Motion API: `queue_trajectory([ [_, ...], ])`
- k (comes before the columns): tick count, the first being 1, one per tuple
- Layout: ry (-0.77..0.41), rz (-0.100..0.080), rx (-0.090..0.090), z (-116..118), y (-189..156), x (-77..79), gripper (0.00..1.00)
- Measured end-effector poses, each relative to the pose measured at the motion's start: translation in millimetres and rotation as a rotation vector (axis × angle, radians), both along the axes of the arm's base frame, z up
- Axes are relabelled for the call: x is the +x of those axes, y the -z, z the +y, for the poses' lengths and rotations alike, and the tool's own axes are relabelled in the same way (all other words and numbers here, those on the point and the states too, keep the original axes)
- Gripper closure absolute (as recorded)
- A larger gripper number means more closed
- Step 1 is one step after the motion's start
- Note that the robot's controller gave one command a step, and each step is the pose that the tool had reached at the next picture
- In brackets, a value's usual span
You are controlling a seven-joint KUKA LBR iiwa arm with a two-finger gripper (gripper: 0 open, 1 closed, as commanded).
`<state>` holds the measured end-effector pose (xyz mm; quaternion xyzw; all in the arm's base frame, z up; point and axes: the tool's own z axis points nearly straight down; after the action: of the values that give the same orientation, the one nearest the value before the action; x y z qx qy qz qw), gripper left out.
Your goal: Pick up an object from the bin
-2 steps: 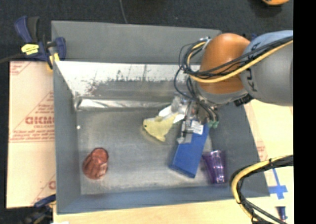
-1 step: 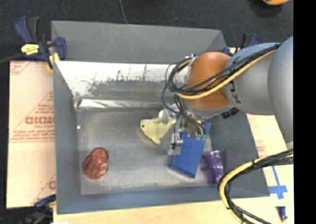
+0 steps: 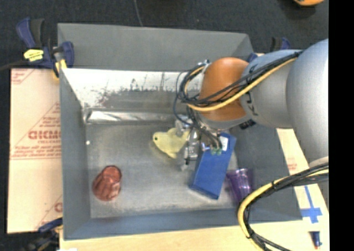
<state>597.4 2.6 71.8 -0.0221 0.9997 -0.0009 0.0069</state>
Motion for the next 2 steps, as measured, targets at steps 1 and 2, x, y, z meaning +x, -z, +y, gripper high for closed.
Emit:
queue_trajectory([
  [1,0.031,-0.005,0.001,9,-7,9.2,0.0],
  [2,0.033,-0.005,0.002,34,-1,33.7,1.0],
])
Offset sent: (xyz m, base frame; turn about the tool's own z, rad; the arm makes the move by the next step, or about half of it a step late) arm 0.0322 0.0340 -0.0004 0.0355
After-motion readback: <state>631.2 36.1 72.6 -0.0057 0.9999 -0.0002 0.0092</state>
